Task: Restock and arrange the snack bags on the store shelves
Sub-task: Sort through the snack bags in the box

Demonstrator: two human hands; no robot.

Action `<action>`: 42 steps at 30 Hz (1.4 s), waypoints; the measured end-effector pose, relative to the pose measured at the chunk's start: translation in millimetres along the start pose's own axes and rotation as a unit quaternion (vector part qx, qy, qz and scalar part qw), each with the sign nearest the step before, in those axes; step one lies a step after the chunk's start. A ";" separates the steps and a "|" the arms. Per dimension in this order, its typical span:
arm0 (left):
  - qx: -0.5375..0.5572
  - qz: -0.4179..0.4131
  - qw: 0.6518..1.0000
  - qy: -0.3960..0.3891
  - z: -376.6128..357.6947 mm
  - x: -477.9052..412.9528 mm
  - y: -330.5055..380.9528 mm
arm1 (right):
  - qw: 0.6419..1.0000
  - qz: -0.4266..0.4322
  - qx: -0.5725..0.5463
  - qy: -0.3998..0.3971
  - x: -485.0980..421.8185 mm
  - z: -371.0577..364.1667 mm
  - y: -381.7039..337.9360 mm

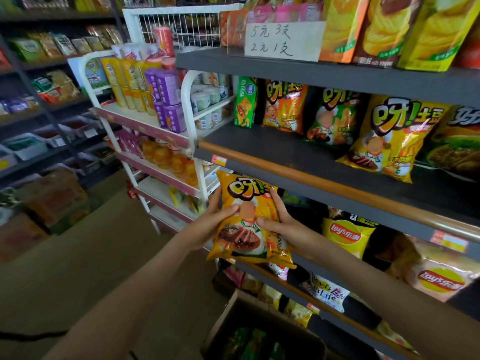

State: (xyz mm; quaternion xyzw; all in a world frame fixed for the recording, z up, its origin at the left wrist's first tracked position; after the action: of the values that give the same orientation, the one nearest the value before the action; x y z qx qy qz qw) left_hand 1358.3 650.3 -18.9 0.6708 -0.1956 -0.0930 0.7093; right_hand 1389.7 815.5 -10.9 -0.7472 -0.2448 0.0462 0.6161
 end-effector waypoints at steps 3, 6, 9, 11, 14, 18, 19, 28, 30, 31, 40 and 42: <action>-0.030 -0.020 0.999 0.032 13.3 10.9 7.3 | 1.000 0.017 0.018 -0.011 -4.2 -12.1 -3.6; -0.082 -0.079 0.990 0.086 27.5 25.0 21.1 | 0.999 0.037 0.021 -0.027 -2.7 -25.6 -12.0; -0.126 -0.178 0.968 0.125 23.5 41.7 46.9 | 0.995 0.089 0.036 -0.038 5.1 -29.4 -28.6; -0.164 -0.252 0.945 0.132 10.8 50.2 67.7 | 0.987 0.133 0.082 -0.034 14.0 -25.2 -45.5; -0.278 -0.350 0.887 0.112 -17.6 49.9 99.0 | 0.975 0.181 0.132 -0.015 32.1 -7.8 -70.6; -0.447 -0.418 0.781 0.123 -63.1 32.5 134.5 | 0.950 0.226 0.202 0.072 64.1 34.6 -102.9; -0.482 -0.443 0.742 0.144 -73.7 26.4 141.3 | 0.938 0.243 0.221 0.110 73.8 47.1 -110.7; -0.562 -0.452 0.689 0.075 -184.5 -49.2 158.5 | 0.785 0.323 0.319 0.422 142.3 156.2 -127.0; -0.560 -0.404 0.723 0.012 -200.8 -68.9 147.5 | 0.783 0.300 0.333 0.430 145.2 174.1 -119.8; -0.562 -0.389 0.730 -0.016 -209.1 -76.8 142.7 | 0.791 0.285 0.336 0.424 144.9 179.3 -116.5; -0.472 -0.348 0.810 -0.015 -236.0 -108.4 157.5 | 0.834 0.213 0.262 0.437 136.8 200.8 -129.3; -0.485 -0.321 0.813 -0.013 -234.2 -117.2 155.7 | 0.834 0.212 0.267 0.434 134.9 201.4 -132.0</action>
State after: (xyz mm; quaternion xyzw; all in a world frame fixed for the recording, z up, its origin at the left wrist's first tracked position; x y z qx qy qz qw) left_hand 1325.9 923.7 111.5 0.2635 0.0924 -0.4070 0.8697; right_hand 1392.4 1069.5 97.3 -0.5306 0.2336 -0.0901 0.8098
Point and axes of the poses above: each hand's wrist, its own x-axis away from the middle knuckle, its own z-axis out of the back of the hand, y = z × x, the point moved 6 cm from there along -x, towards the middle knuckle, and after that the axes turned 9 degrees about -x, right-handed, at the moved point
